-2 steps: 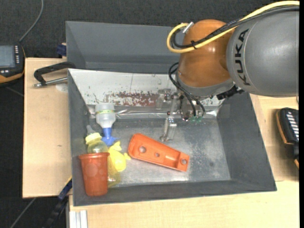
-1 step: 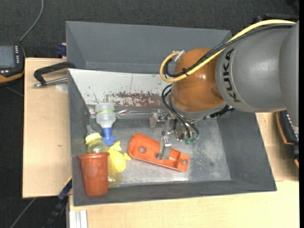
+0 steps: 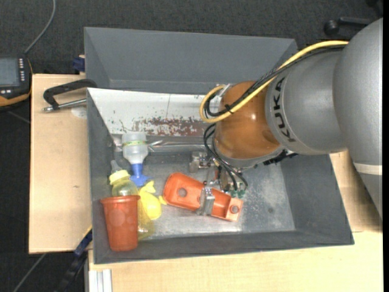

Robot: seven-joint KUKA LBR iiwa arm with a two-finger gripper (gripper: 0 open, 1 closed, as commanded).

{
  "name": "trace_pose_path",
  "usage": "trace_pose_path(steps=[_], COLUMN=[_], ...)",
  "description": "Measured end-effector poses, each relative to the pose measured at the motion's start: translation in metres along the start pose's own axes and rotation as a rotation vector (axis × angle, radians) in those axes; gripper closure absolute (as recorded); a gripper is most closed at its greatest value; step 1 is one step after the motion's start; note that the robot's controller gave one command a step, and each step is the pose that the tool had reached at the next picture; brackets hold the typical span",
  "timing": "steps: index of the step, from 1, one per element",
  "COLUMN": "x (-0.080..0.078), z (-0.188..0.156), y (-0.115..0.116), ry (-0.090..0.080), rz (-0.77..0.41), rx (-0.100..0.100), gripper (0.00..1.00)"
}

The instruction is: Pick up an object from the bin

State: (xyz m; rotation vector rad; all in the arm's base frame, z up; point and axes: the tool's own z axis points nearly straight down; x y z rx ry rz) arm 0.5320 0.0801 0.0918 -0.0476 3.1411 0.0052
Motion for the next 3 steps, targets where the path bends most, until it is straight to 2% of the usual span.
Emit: trace_pose_path(steps=[1, 2, 3], x=[-0.016, -0.016, -0.023], z=[0.020, 0.020, -0.133], y=[-0.006, -0.006, 0.003], ry=[-0.008, -0.008, -0.016], rz=[-0.058, -0.057, 0.010], rx=[0.000, -0.001, -0.003], gripper=[1.00, 1.00, 1.00])
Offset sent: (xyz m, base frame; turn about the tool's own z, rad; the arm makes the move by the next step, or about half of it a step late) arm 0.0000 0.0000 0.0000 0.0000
